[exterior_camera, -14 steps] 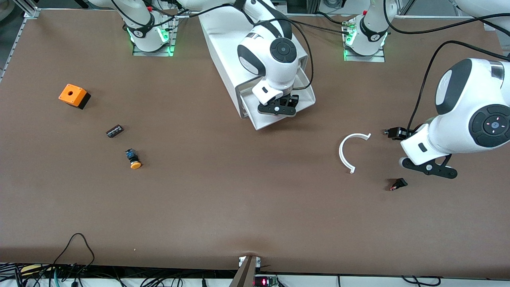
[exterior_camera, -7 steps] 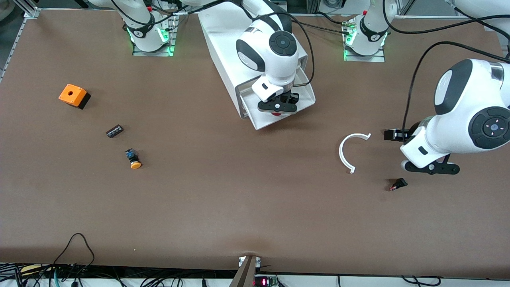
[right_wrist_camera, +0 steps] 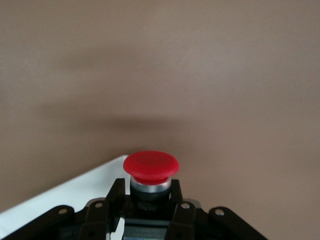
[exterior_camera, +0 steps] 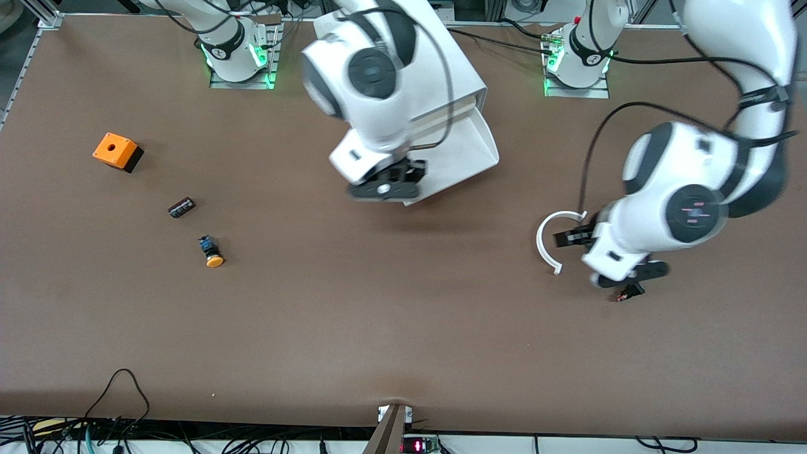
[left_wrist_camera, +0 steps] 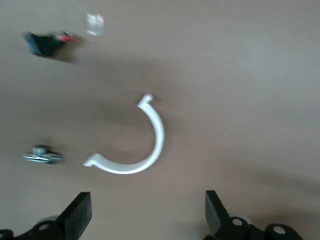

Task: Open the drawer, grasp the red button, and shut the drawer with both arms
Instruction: 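Lift the red button out with the right gripper while the left gripper reaches drawer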

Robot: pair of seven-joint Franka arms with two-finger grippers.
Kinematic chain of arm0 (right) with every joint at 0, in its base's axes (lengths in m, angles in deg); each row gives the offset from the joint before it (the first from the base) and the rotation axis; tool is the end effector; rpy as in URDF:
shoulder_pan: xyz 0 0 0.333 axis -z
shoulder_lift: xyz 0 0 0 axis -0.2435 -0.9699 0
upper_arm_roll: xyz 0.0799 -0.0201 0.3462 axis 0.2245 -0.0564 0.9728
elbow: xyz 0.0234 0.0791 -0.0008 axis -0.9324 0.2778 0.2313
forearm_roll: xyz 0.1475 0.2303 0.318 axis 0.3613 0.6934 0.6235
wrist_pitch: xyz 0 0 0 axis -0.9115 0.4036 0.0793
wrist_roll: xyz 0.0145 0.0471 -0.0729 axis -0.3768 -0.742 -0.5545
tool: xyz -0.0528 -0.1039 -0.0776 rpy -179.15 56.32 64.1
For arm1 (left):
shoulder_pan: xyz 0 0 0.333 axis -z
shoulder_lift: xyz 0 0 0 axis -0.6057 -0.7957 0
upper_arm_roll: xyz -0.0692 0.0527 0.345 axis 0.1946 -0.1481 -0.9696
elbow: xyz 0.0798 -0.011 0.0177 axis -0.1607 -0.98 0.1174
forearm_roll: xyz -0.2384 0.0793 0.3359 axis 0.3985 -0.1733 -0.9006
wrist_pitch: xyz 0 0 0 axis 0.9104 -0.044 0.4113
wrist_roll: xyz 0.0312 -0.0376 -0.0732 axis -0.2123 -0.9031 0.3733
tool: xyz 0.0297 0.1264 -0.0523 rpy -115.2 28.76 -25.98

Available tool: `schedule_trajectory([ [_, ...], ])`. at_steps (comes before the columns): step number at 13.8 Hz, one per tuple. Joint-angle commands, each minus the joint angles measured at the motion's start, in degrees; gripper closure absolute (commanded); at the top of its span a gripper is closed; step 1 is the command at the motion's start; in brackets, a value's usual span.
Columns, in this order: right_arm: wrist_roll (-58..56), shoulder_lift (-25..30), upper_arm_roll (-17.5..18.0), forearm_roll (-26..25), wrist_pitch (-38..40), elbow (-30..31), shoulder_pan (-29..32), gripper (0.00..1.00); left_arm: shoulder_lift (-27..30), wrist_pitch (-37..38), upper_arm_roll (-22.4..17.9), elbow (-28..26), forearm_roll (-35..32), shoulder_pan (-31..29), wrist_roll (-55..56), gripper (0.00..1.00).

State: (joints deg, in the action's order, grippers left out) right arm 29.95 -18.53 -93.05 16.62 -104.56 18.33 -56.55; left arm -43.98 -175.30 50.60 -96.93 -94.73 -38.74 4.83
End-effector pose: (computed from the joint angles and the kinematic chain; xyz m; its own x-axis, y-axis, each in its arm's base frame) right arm 0.5934 0.4829 0.4637 0.9991 0.0364 -0.0233 0.0357 -0.9989 -0.0320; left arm 0.6827 -0.1938 0.3694 0.9401 0.2799 -0.1944 0.2706 -0.9599 -0.0734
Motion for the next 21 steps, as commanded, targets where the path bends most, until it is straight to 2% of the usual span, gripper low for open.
schedule_trajectory([
  [1,-13.52,4.48,0.47,1.36,6.98,0.48,6.3,1.0,1.44,-7.54,1.3,-7.34,1.11,1.64,8.57,0.0],
  [4,-26.46,6.78,0.12,1.53,12.1,1.27,13.51,1.0,0.22,-12.22,3.67,-10.26,1.2,2.34,14.74,0.0],
  [5,-30.07,8.61,-0.58,1.53,12.19,3.71,14.58,1.0,-0.14,-13.62,4.99,-11.05,1.55,2.34,16.67,0.0],
  [7,-35.09,12.65,-1.11,1.36,10.1,11.87,18.0,1.0,-0.23,-17.83,7.01,-14.64,2.42,2.34,19.75,0.0],
  [8,-36.5,15.37,-1.11,1.1,7.21,17.83,18.89,1.0,-0.23,-20.03,7.98,-16.57,3.56,2.26,20.29,0.0],
  [11,-38.53,21.53,-1.11,-1.18,-4.47,35.85,21.26,1.0,-0.23,-23.13,10.71,-19.93,4.45,2.34,22.92,0.0],
  [14,-41.34,24.18,-1.2,-3.81,-16.68,49.05,23.63,1.0,0.03,-23.13,15.01,-20.98,4.45,2.26,28.45,0.0],
  [16,-49.3,23.66,-1.11,-4.53,-23.2,52.59,28.88,1.0,0.21,-23.04,17.21,-21.34,4.45,2.26,31.53,0.0],
  [21,-70.75,16.38,-1.11,-7.17,-35.59,53.04,41.89,1.0,0.12,-23.04,21.52,-22.92,4.45,2.35,34.53,0.0],
])
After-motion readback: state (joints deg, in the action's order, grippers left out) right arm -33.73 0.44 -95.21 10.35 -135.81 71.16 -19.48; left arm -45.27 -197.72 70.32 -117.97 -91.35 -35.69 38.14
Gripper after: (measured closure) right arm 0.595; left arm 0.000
